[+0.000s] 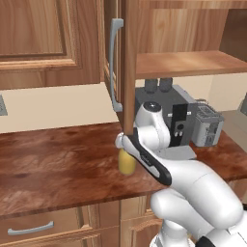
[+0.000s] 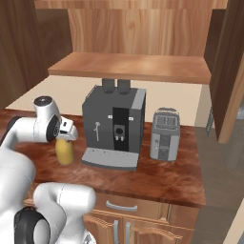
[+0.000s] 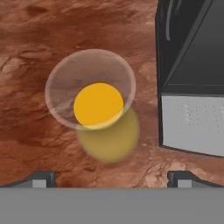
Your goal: There is a tray on the dining counter. Grab the cup, mug, and pitcher and place them on the tray. The pitcher may be placed next to the tray if it cannot fit the tray.
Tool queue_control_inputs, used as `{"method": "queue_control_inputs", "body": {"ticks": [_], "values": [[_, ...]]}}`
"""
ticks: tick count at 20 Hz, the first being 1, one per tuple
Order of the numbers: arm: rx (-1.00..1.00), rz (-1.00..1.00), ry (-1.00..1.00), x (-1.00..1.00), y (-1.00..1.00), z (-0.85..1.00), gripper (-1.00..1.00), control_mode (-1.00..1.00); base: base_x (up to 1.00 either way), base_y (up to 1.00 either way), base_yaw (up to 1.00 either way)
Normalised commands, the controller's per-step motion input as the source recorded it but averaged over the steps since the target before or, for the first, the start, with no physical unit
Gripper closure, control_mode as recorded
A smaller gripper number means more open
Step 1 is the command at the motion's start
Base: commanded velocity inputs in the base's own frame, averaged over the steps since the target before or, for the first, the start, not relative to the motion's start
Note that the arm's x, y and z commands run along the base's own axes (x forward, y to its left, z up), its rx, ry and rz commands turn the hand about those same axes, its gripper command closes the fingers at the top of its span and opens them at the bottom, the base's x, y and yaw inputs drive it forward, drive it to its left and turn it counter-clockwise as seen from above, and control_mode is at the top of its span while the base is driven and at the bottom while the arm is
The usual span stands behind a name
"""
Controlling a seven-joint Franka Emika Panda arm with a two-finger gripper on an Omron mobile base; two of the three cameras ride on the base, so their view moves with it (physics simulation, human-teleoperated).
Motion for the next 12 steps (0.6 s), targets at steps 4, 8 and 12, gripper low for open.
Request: {"method": "queue_control_inputs", "body": {"ticks": [4,8,12], "values": [[0.00,0.00,-0.04,0.08,0.00,0.02,-1.00,-1.00,0.00,0.00,0.00],[0.00,0.00,0.00,0.18,0.00,0.00,-1.00,-1.00,0.00,0.00,0.00],[0.00,0.00,0.00,0.21,0.00,0.01,-1.00,-1.00,0.00,0.00,0.00]]}}
